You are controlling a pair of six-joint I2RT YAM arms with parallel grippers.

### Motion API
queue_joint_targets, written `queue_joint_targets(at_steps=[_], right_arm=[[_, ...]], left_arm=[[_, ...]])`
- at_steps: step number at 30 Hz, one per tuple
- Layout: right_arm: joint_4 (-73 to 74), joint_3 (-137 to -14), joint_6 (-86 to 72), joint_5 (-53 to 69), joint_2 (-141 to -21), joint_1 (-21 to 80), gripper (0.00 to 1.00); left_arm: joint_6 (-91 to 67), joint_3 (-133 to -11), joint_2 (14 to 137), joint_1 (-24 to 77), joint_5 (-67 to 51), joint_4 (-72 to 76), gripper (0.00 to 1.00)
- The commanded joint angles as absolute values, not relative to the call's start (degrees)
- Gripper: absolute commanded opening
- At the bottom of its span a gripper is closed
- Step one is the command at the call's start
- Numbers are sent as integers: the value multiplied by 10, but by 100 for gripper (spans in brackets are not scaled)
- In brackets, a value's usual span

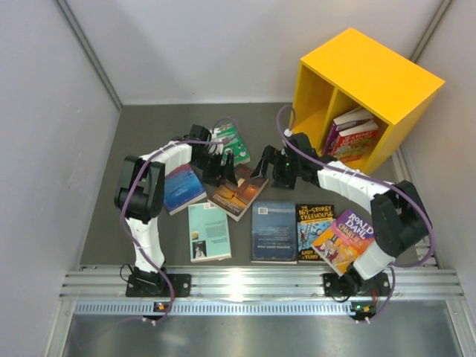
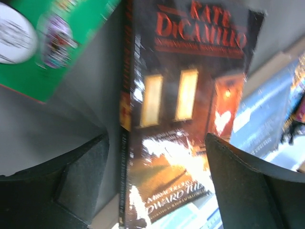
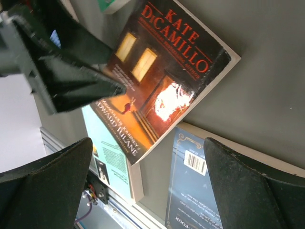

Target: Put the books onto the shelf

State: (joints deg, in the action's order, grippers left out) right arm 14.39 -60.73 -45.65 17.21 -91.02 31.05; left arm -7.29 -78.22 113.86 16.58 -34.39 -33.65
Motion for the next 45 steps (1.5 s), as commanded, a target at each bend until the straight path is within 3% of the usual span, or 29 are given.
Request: queue_joint_targets(at_steps=[1,8,17,23,29,33,40,45], right_arm=[[120,-613,-458,170,-939,306,100],[119,-603,-456,168,-946,305,100],[124,-563,-448,165,-916,304,100],[167,-572,-428,143,-842,294,100],[321,-728,-362,63,-715,291,100],[431,-817,-357,-13,-657,273,100],[558,-836,-380,-39,-562,224,100],[627,-855,-378,-50,-518,212,100]], left_arm=[[-41,-747,1129,165,-388,-371,87],[-44,-742,1158,166,-433,-369,59],[-44,-763,1177,168,-478,-364,0],[-83,-768,1103,172,-468,-326,0],[-112,-802,1005,200,-438,-299,0],[-115,-828,958,267,-410,-270,0],[-111,-846,950,414,-284,-251,0],[-156,-842,969,492,-218,-156,0]])
